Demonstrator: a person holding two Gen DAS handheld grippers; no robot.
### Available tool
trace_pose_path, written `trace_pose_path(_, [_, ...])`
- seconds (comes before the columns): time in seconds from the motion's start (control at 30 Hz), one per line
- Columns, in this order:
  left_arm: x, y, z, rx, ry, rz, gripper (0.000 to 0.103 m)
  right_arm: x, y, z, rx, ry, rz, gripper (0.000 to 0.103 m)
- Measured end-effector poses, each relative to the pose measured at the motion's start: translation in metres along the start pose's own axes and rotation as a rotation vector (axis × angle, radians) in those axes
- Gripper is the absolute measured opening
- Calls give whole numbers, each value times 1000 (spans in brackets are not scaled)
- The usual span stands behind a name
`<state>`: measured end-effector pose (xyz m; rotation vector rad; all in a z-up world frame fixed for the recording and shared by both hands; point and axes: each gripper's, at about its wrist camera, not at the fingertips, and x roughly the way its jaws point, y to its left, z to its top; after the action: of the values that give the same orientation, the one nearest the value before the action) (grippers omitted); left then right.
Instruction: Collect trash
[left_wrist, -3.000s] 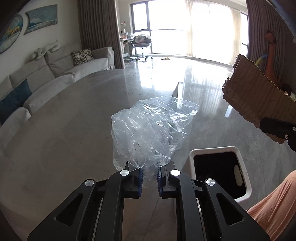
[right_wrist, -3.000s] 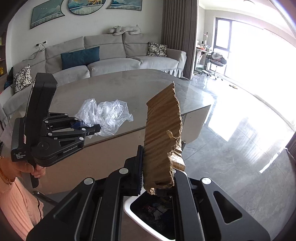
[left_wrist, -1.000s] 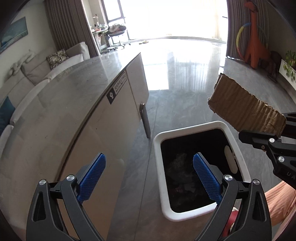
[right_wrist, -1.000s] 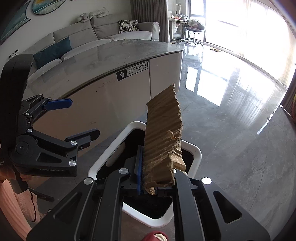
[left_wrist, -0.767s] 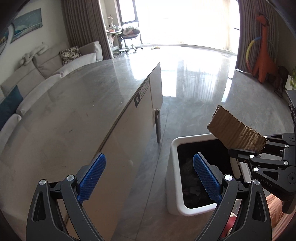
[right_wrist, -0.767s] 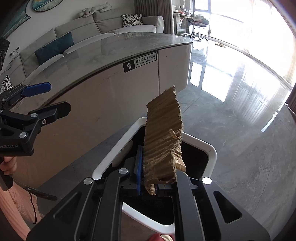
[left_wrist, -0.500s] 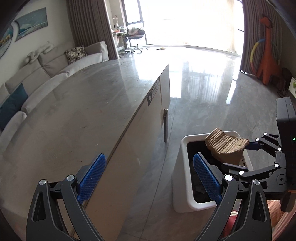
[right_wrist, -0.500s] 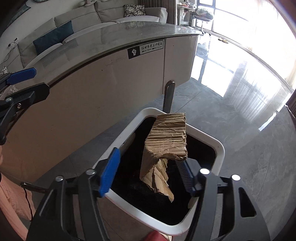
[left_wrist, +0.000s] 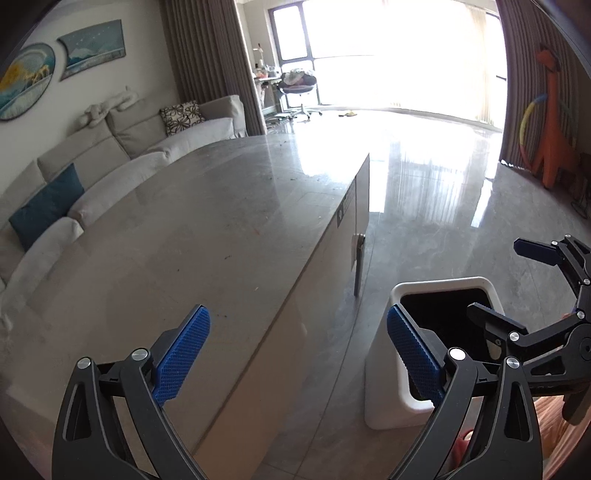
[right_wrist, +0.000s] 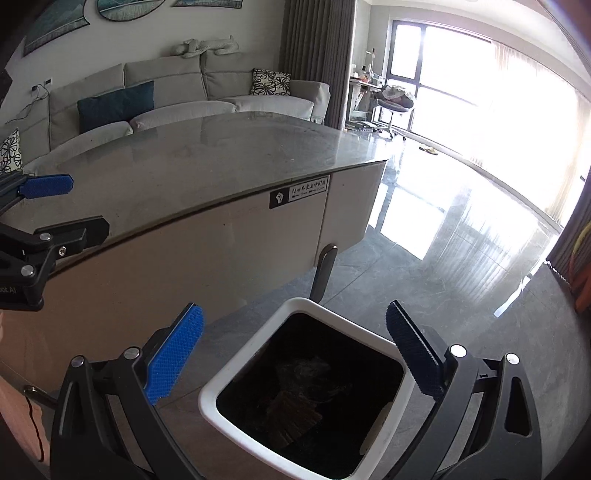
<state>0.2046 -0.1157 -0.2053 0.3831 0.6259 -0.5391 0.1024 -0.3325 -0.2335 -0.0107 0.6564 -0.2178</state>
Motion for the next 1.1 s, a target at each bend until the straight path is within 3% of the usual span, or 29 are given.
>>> trace_pose_path(0.4, [-50, 95, -4, -219, -51, 167, 99, -38, 60, 75, 48, -204, 160, 98])
trace_pose_path(0.63, [-79, 159, -26, -349, -45, 250, 99, -38, 117, 102, 8, -226, 263, 98])
trace_pose_path(0.9, [-107, 227, -51, -470, -53, 327, 99, -33, 178, 121, -67, -239, 319, 98])
trace_pose_path(1.1, [-120, 249, -58, -492, -68, 372, 99, -34, 203, 128, -93, -237, 346, 98])
